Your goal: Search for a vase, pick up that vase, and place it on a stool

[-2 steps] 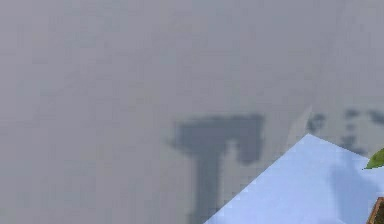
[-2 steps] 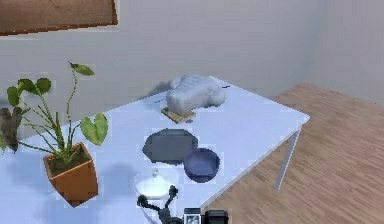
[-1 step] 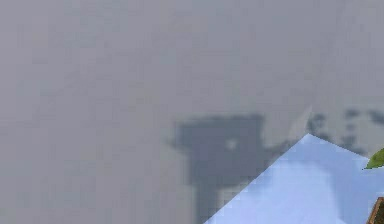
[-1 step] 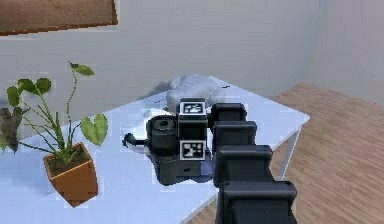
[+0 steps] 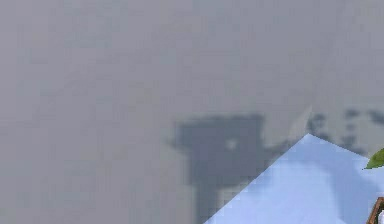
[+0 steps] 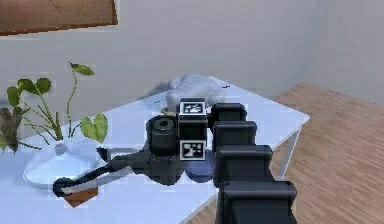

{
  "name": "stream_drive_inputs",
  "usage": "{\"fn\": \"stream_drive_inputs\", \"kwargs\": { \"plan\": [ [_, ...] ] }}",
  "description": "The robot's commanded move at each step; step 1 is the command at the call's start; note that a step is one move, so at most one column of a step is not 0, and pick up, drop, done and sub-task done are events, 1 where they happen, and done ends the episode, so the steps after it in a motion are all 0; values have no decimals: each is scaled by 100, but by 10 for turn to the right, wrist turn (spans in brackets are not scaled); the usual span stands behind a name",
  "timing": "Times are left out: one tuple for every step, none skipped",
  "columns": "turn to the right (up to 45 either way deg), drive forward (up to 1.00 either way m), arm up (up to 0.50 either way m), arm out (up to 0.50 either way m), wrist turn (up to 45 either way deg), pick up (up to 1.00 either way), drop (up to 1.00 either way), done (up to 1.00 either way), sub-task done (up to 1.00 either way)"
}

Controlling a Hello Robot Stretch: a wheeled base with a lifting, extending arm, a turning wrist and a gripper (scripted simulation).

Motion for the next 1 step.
{"fn": "stream_drive_inputs", "kwargs": {
  "plan": [
    [0,0,0,0,-450,0,0,0,0]
  ]
}}
